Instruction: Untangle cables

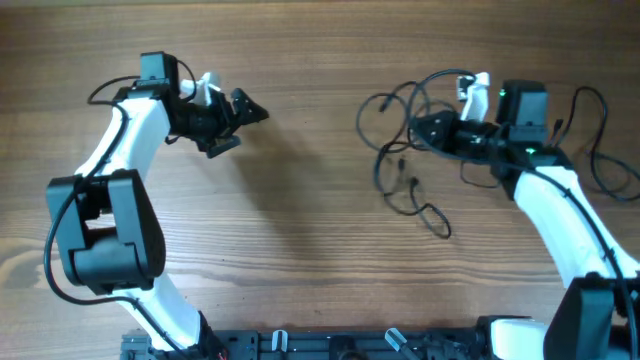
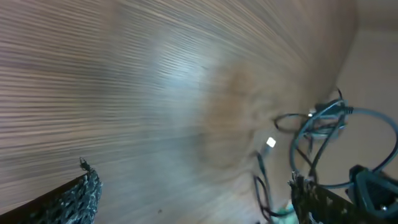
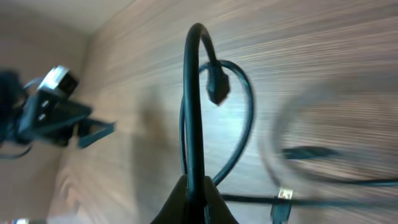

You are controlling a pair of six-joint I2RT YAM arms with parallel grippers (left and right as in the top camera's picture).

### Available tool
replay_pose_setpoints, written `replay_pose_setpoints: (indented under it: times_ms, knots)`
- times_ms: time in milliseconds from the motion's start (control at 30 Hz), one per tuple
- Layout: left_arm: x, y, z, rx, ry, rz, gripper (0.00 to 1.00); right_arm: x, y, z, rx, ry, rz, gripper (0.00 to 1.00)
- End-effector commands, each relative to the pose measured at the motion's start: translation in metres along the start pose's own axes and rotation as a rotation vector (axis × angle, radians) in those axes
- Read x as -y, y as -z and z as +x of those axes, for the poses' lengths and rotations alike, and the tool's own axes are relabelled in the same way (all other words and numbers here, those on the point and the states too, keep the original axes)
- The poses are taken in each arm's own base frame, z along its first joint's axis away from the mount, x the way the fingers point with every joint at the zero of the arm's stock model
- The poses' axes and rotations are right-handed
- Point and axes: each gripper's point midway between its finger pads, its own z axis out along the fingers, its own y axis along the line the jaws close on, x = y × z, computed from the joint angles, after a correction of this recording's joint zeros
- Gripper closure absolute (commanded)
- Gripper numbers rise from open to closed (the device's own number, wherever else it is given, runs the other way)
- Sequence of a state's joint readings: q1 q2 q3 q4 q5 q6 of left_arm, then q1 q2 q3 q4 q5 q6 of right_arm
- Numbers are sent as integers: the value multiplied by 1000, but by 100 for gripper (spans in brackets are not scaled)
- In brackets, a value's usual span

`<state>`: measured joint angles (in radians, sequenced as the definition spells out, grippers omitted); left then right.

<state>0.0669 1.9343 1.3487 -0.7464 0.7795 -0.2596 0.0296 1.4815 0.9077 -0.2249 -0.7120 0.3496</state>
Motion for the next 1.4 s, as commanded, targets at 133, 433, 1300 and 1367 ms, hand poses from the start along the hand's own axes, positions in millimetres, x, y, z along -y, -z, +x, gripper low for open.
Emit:
replay_pose_setpoints:
  times_ms: [133, 433, 1300, 1367]
  knots:
    - [49, -28, 28, -95, -161, 100, 0, -85, -18, 26, -81, 296, -265, 95]
    - [73, -51, 48, -139, -249, 111, 0, -113, -23, 17, -42, 248, -327, 95]
    - [68, -37, 109, -406, 611, -13, 2, -55, -39, -14, 109, -93, -12, 96]
    - [75, -31, 120, -468, 699, -3, 8, -58, -39, -17, 120, -86, -23, 96]
